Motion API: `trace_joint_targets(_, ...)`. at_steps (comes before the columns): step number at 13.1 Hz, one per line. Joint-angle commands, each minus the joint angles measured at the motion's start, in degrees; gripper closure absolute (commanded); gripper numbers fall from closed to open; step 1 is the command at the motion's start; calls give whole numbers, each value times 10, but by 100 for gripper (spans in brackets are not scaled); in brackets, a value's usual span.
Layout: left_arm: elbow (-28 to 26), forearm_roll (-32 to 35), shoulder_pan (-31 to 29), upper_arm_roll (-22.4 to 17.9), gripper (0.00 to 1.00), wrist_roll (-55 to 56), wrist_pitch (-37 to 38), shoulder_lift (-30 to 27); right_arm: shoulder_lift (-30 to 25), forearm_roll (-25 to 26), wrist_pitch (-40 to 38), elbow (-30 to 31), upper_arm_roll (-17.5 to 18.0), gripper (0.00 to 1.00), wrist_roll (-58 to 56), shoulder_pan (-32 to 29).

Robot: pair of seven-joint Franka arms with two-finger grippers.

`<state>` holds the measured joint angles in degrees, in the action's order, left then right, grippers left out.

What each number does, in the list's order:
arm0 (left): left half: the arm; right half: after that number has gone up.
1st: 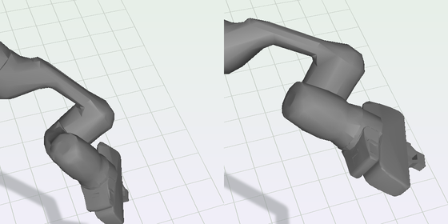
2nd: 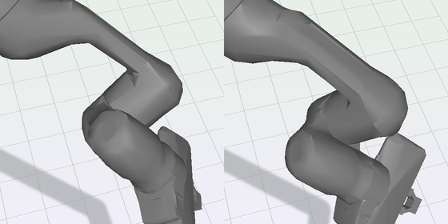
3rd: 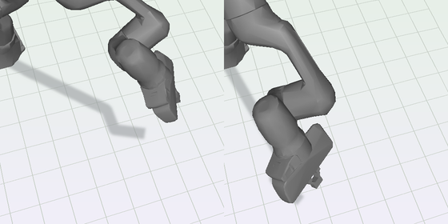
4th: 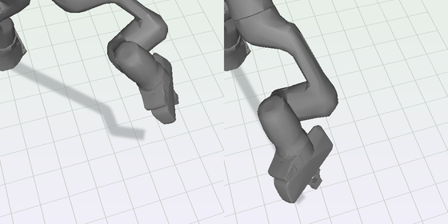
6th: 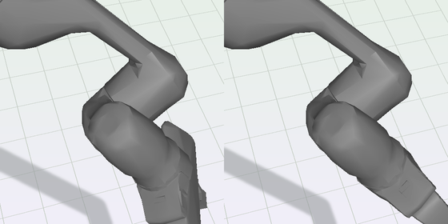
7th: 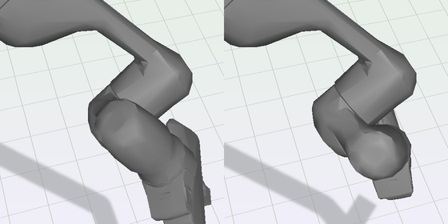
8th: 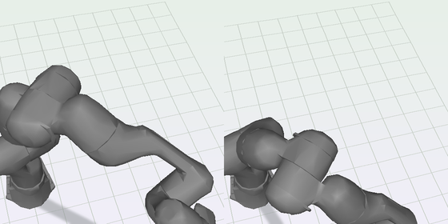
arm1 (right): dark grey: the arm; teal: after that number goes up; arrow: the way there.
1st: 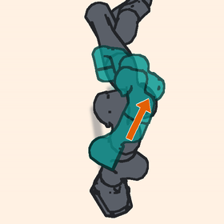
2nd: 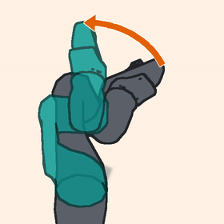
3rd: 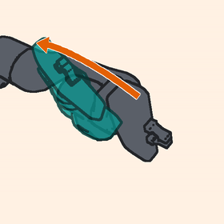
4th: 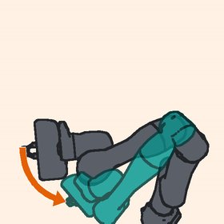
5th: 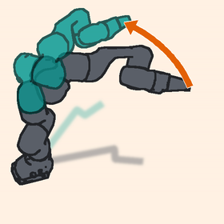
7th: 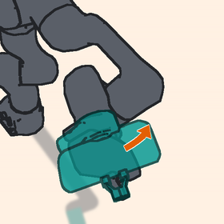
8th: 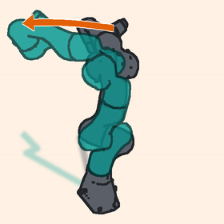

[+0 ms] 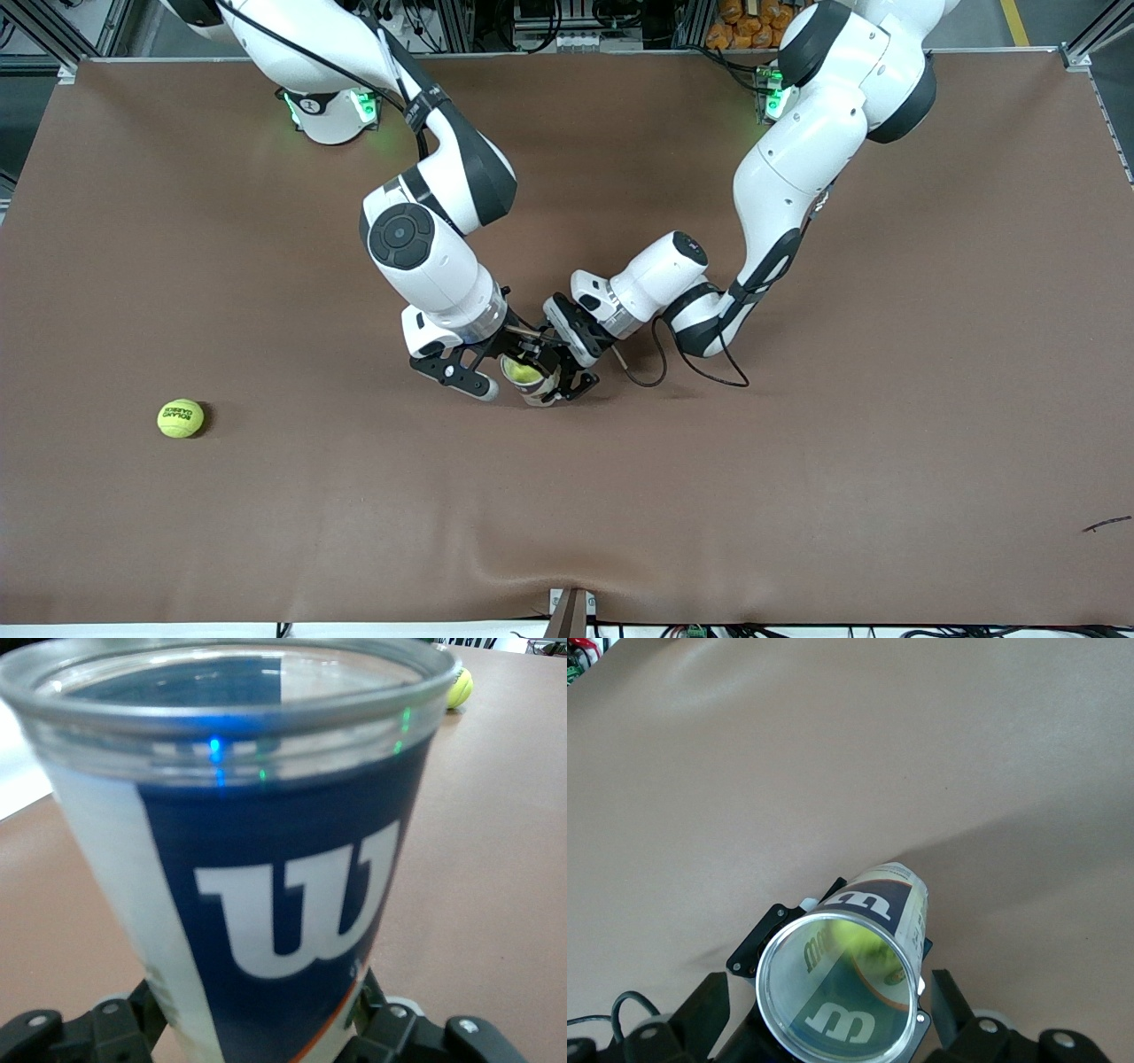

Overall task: Insert tennis ball vertically with right arm
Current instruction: 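Lower the tennis ball into the can opening and open the right gripper, then move the right gripper back over the second tennis ball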

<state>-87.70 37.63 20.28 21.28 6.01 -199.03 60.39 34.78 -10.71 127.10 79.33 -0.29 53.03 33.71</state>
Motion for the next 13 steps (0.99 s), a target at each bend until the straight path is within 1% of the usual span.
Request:
trace_joint_targets(1, 3, 10, 3, -5, 17, 4, -8, 0, 3, 6, -1, -14, -8, 0, 9, 11)
trace_joint_targets(3, 3, 10, 4, -5, 17, 3, -8, 0, -2, 7, -5, -18, -9, 0, 5, 0)
trace_joint_targets(5, 3, 10, 4, -5, 17, 3, -8, 0, -28, 5, -25, -21, -17, 0, -13, -34)
trace_joint_targets(6, 3, 10, 3, -5, 17, 3, -8, 0, -38, 5, -64, -20, -18, 0, -55, -59)
trace_joint_targets(8, 3, 10, 3, -5, 17, 3, -8, -3, -57, 5, -145, -15, -19, 0, -192, -135)
trace_joint_targets(10, 3, 11, 2, -6, 17, 3, -8, -3, -55, 8, -157, -2, -24, 0, -307, -207)
trace_joint_targets(11, 4, 11, 2, -5, 17, 3, -9, -3, -54, 22, -157, 9, -24, 0, -351, -234)
trace_joint_targets(13, 5, 11, 3, -5, 17, 3, -9, -3, -49, 88, -154, 32, -24, 0, -425, -285)
